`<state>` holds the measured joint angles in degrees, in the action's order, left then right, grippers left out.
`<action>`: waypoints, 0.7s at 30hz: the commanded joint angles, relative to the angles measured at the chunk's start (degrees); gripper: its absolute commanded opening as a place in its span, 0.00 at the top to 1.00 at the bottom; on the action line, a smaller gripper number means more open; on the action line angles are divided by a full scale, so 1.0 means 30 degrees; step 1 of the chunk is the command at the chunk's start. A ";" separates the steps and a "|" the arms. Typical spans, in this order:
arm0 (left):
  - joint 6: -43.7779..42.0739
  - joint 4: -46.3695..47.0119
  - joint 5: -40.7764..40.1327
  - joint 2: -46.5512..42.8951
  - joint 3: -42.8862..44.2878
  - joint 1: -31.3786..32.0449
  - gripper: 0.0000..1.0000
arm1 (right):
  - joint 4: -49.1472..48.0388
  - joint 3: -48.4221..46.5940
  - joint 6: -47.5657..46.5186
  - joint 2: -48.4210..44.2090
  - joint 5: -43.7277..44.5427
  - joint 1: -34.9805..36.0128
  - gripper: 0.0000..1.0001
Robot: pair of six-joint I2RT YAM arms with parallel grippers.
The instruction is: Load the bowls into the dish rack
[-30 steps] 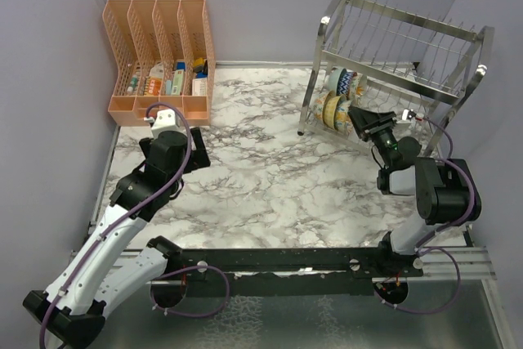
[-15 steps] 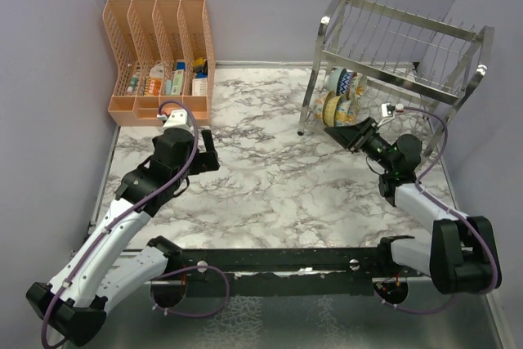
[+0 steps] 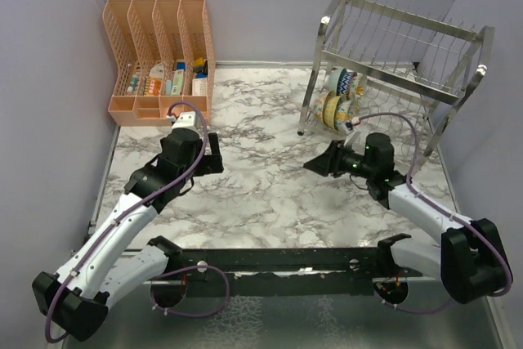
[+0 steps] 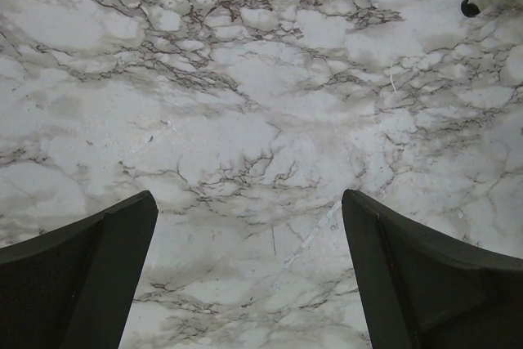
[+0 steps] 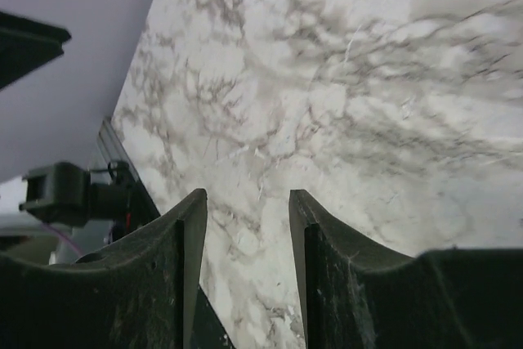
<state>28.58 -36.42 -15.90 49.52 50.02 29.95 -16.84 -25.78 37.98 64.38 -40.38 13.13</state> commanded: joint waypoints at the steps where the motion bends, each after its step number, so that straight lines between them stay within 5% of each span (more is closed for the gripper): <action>1: -0.0265 0.1084 0.0758 0.0180 -0.0820 -0.0113 0.01 | 0.2854 -0.1070 -0.2886 0.0485 0.3750 0.4130 0.54; 6: -0.0295 0.1226 0.0642 0.0519 -0.1296 -0.0125 0.01 | 0.4202 -0.2266 -0.4171 0.1142 0.6774 0.7301 0.50; 8: -0.0290 0.1335 0.0706 0.0447 -0.1477 -0.0140 0.01 | 0.4652 -0.2725 -0.4726 0.1213 0.6860 0.7505 0.36; 10: -0.0277 0.1571 0.0798 0.0301 -0.1743 -0.0141 0.01 | 0.5017 -0.3024 -0.5247 0.1194 0.6889 0.7548 0.04; 11: -0.0269 0.1694 0.0864 0.0214 -0.1861 -0.0141 0.01 | 0.5202 -0.3120 -0.5379 0.1151 0.6948 0.7549 0.00; 21: 0.0579 0.2489 0.0786 -0.0056 -0.2440 -0.0139 0.01 | 0.4921 -0.2449 -0.5286 0.0067 0.7275 0.7551 0.01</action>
<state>28.58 -31.55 -13.72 50.28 42.61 29.95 -2.83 -33.30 23.18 65.63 -21.23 35.53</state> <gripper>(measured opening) 0.992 0.993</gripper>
